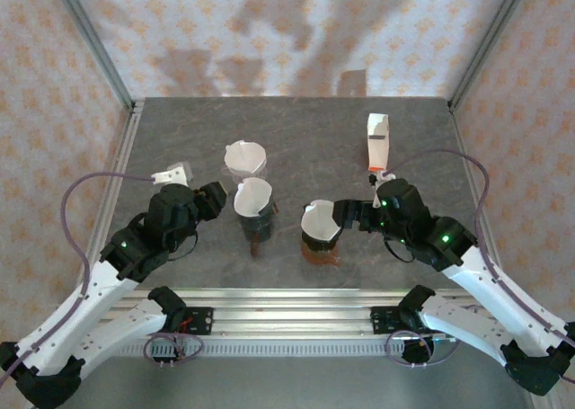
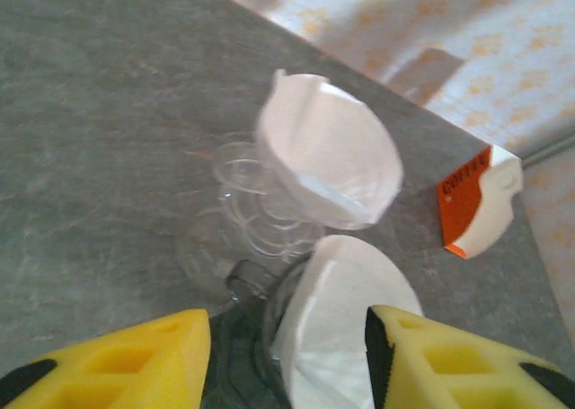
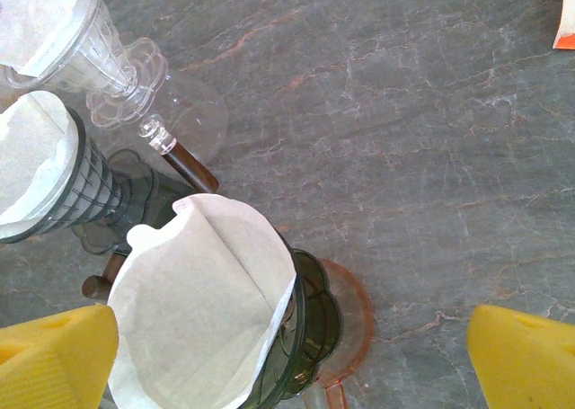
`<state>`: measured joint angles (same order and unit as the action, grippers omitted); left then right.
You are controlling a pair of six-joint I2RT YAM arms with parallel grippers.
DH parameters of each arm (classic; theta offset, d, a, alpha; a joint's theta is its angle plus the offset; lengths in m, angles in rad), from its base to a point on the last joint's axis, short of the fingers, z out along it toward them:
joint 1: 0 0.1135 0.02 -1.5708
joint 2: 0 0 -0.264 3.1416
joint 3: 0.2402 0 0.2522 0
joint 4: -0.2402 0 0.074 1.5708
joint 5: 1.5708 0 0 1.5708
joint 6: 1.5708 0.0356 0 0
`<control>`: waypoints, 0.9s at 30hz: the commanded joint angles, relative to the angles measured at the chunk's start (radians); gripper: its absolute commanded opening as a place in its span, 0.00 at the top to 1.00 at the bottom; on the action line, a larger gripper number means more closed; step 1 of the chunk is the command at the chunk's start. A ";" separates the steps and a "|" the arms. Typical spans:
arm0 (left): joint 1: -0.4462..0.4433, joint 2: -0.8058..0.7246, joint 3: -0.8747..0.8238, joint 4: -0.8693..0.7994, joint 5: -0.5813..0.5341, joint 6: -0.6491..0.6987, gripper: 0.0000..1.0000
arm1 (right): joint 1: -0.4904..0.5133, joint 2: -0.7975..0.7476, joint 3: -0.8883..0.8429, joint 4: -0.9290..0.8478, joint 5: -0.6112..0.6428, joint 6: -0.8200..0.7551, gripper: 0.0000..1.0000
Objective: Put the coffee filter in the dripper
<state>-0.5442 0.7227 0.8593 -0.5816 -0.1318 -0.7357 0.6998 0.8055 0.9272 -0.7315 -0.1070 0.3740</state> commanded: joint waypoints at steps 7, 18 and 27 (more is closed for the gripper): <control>0.293 -0.009 -0.098 0.037 0.174 -0.019 0.24 | 0.006 -0.038 -0.018 0.015 0.176 0.000 0.01; 0.297 -0.083 -0.145 0.136 -0.030 0.052 0.00 | 0.004 -0.042 -0.082 0.087 0.372 0.001 0.01; 0.337 0.013 -0.207 0.114 0.004 0.002 0.04 | 0.003 -0.062 -0.146 0.070 0.405 0.052 0.01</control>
<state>-0.2398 0.6819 0.6594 -0.4808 -0.1417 -0.7166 0.6998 0.7681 0.7918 -0.6643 0.2504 0.4004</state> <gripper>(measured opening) 0.983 0.993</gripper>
